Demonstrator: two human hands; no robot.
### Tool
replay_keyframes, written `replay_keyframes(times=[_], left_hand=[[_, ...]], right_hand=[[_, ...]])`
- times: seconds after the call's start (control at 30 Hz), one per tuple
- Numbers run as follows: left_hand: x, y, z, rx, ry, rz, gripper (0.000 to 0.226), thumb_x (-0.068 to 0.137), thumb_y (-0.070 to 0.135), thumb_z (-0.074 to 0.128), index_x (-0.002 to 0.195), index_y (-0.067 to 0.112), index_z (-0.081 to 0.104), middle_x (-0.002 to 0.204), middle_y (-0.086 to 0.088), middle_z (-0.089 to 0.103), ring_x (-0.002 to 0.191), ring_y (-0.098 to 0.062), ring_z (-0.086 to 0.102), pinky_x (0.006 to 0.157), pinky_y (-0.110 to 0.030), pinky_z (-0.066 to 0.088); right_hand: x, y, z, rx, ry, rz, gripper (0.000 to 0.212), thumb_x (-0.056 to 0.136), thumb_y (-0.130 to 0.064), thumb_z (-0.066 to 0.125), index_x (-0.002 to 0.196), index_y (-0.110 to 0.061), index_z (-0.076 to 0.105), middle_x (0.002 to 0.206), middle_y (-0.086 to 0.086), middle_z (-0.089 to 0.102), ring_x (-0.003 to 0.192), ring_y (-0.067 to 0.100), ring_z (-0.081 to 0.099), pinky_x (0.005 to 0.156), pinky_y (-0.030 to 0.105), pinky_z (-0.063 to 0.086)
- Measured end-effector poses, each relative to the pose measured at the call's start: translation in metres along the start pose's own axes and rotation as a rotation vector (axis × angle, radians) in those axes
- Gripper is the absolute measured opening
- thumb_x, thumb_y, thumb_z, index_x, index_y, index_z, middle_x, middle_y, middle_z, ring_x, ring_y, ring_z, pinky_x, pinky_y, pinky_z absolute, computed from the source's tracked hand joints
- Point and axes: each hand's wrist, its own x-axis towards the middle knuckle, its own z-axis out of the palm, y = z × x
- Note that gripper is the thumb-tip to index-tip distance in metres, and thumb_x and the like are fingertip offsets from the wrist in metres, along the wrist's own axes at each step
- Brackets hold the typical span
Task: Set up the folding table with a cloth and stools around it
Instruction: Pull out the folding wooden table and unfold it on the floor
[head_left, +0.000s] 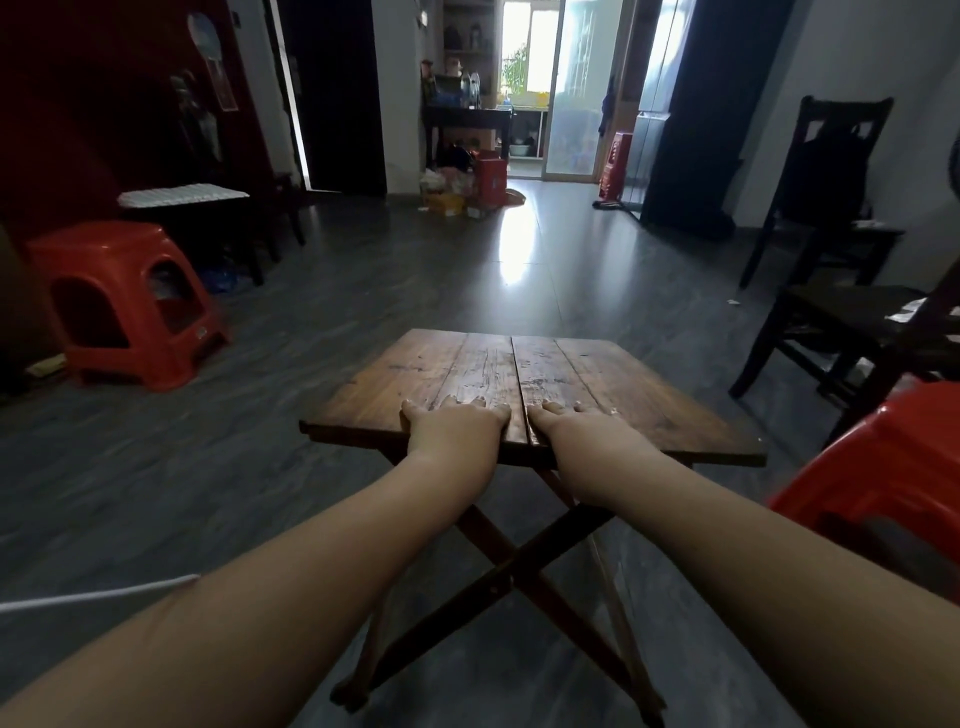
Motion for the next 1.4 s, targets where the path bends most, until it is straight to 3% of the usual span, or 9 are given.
replay_keyframes(times=[0.23, 0.4, 0.67, 0.9, 1.4], left_hand=[[-0.008, 0.002, 0.022, -0.002, 0.069, -0.012, 0.062, 0.09, 0.016, 0.052, 0.143, 0.04, 0.032, 0.139, 0.003, 0.051, 0.132, -0.028, 0.041, 0.104, -0.074, 0.02], [-0.031, 0.007, 0.047, 0.016, 0.111, -0.011, 0.063, 0.097, 0.025, 0.048, 0.151, 0.039, 0.018, 0.157, 0.002, 0.034, 0.146, -0.032, 0.025, 0.106, -0.075, 0.015], [-0.086, 0.008, 0.095, 0.024, 0.118, 0.04, 0.079, 0.094, 0.035, 0.054, 0.154, 0.037, 0.004, 0.164, -0.001, 0.016, 0.149, -0.035, 0.015, 0.111, -0.071, 0.009], [-0.118, 0.009, 0.118, 0.037, 0.083, 0.076, 0.086, 0.093, 0.048, 0.054, 0.154, 0.034, -0.006, 0.165, -0.003, 0.006, 0.15, -0.036, 0.007, 0.112, -0.07, 0.005], [-0.149, 0.009, 0.143, 0.052, 0.062, 0.106, 0.094, 0.091, 0.045, 0.055, 0.152, 0.031, -0.016, 0.166, -0.006, -0.001, 0.15, -0.038, -0.001, 0.111, -0.07, 0.0]], right_hand=[[-0.006, -0.005, 0.028, 0.01, 0.139, 0.023, 0.067, 0.093, -0.018, 0.053, 0.153, -0.03, 0.025, 0.156, -0.003, 0.037, 0.139, 0.033, 0.037, 0.11, 0.052, 0.036], [-0.027, -0.014, 0.056, -0.019, 0.204, 0.045, 0.073, 0.093, -0.02, 0.053, 0.156, -0.03, 0.016, 0.162, -0.002, 0.028, 0.146, 0.031, 0.03, 0.115, 0.056, 0.029], [-0.072, -0.031, 0.113, -0.048, 0.192, 0.045, 0.11, 0.076, -0.038, 0.078, 0.155, -0.034, 0.002, 0.164, -0.001, 0.022, 0.148, 0.034, 0.025, 0.115, 0.061, 0.023], [-0.101, -0.04, 0.141, -0.052, 0.188, 0.018, 0.117, 0.074, -0.056, 0.076, 0.156, -0.031, -0.004, 0.166, 0.001, 0.012, 0.152, 0.029, 0.014, 0.116, 0.062, 0.019], [-0.124, -0.052, 0.165, -0.044, 0.167, 0.01, 0.105, 0.088, -0.053, 0.065, 0.156, -0.03, -0.011, 0.167, 0.002, -0.001, 0.153, 0.029, -0.001, 0.118, 0.061, 0.008]])
